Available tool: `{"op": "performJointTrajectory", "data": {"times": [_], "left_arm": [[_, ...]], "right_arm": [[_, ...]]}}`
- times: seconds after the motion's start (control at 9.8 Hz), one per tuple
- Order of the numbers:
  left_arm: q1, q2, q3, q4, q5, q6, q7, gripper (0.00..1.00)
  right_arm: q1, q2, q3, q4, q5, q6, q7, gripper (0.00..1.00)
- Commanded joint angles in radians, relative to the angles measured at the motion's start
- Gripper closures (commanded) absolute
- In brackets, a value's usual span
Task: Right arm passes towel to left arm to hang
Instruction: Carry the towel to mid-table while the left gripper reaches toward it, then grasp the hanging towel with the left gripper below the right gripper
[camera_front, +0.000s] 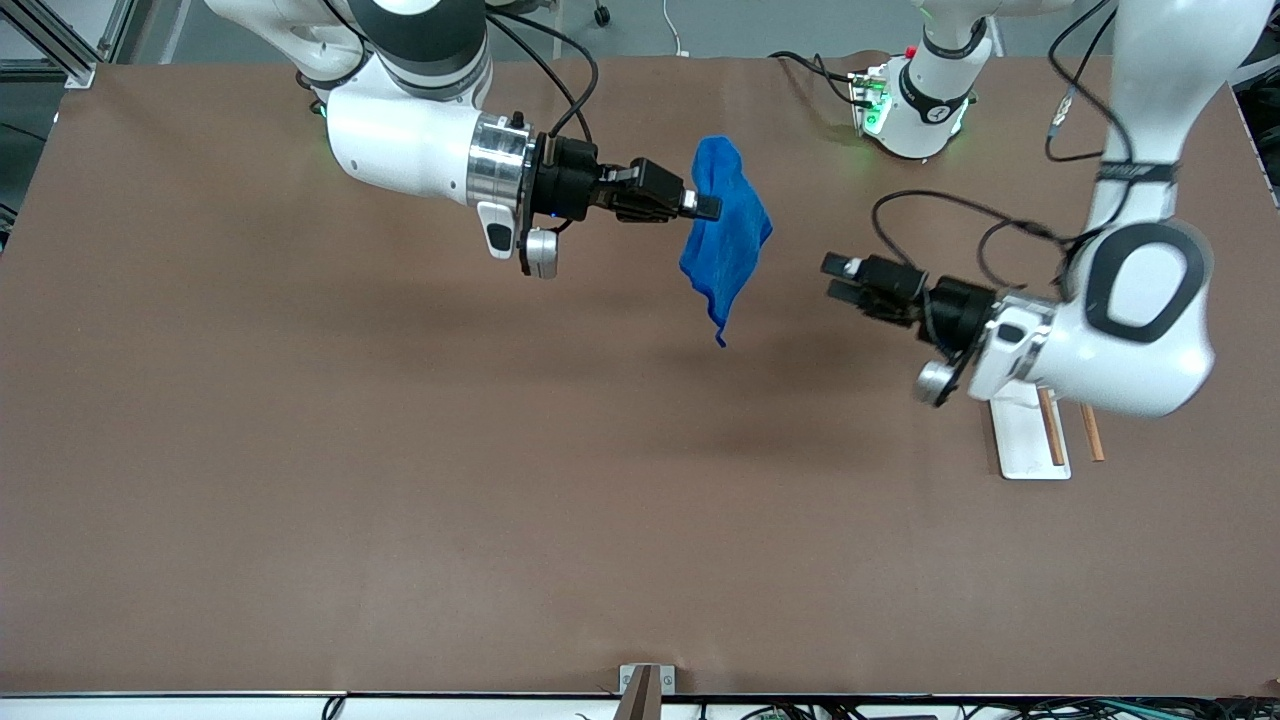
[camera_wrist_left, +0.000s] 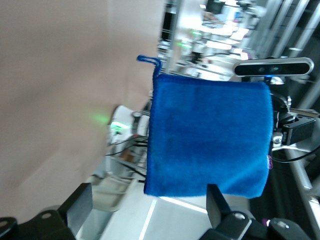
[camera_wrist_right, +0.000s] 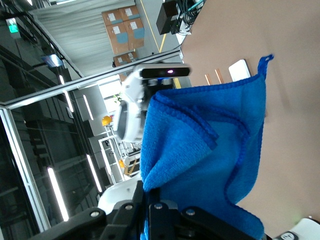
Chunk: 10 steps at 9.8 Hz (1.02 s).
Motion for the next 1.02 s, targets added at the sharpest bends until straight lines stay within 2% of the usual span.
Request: {"op": "performJointTrajectory", "data": {"times": [0.0, 0.1, 0.2, 0.51, 0.61, 0.82, 0.92], "left_arm": [[-0.004, 0.089, -0.056, -0.002, -0.111, 0.000, 0.040, 0.00], [0.011, 0.147, -0.106, 0.001, -0.164, -0.013, 0.072, 0.00], [0.011, 0.183, -0.122, 0.001, -0.218, -0.022, 0.127, 0.00], [0.001, 0.189, -0.124, 0.003, -0.271, -0.023, 0.127, 0.02], [0.007, 0.189, -0.124, 0.007, -0.275, -0.023, 0.123, 0.12], [0.024, 0.189, -0.122, 0.045, -0.279, -0.074, 0.110, 0.74], [0.039, 0.189, -0.120, 0.050, -0.276, -0.085, 0.107, 0.94]], "right_arm": [[0.030, 0.092, 0.010, 0.073, 0.031, 0.032, -0.004, 1.00], [0.033, 0.105, 0.011, 0.086, 0.029, 0.055, -0.004, 1.00], [0.042, 0.112, 0.010, 0.099, 0.029, 0.058, -0.004, 1.00], [0.041, 0.120, 0.010, 0.101, 0.028, 0.058, -0.004, 1.00], [0.042, 0.120, 0.010, 0.101, 0.028, 0.058, -0.005, 1.00], [0.043, 0.120, 0.010, 0.101, 0.028, 0.061, -0.005, 1.00], [0.043, 0.120, 0.010, 0.101, 0.029, 0.061, -0.005, 1.00]]}}
